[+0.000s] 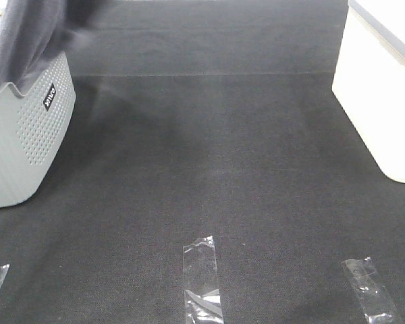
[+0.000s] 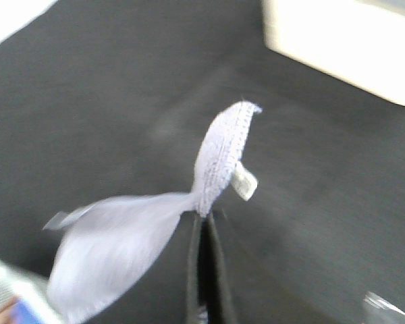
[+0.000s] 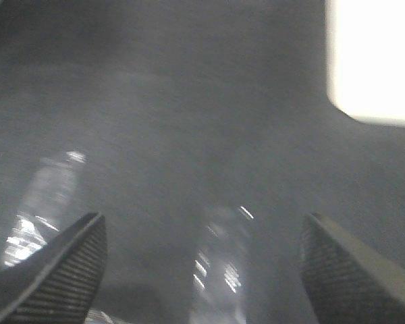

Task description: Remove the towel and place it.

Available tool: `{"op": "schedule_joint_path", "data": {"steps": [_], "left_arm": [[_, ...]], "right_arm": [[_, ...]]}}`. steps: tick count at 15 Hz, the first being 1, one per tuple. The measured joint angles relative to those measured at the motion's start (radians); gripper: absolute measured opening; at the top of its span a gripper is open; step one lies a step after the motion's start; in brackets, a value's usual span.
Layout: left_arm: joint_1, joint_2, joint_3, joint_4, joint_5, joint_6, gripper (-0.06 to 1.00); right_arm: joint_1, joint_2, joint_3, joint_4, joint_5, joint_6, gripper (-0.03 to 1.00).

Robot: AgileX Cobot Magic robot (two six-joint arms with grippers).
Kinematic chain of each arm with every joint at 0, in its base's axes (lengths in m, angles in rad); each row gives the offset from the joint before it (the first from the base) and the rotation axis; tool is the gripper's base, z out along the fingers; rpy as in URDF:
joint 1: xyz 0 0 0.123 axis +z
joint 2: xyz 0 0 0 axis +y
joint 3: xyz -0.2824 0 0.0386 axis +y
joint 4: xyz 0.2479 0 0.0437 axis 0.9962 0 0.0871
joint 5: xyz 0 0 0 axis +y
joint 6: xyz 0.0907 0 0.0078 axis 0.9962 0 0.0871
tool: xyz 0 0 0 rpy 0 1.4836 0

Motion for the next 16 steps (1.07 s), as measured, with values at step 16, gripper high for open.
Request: {"op": "schedule_joint_path", "data": {"steps": [16], "left_arm": [[-0.281, -0.070, 0.000, -0.034, 0.035, 0.045, 0.00]], "right_arm": [[0.000, 0.993, -0.003, 1.324, 0.089, -1.604, 0.70]]}}
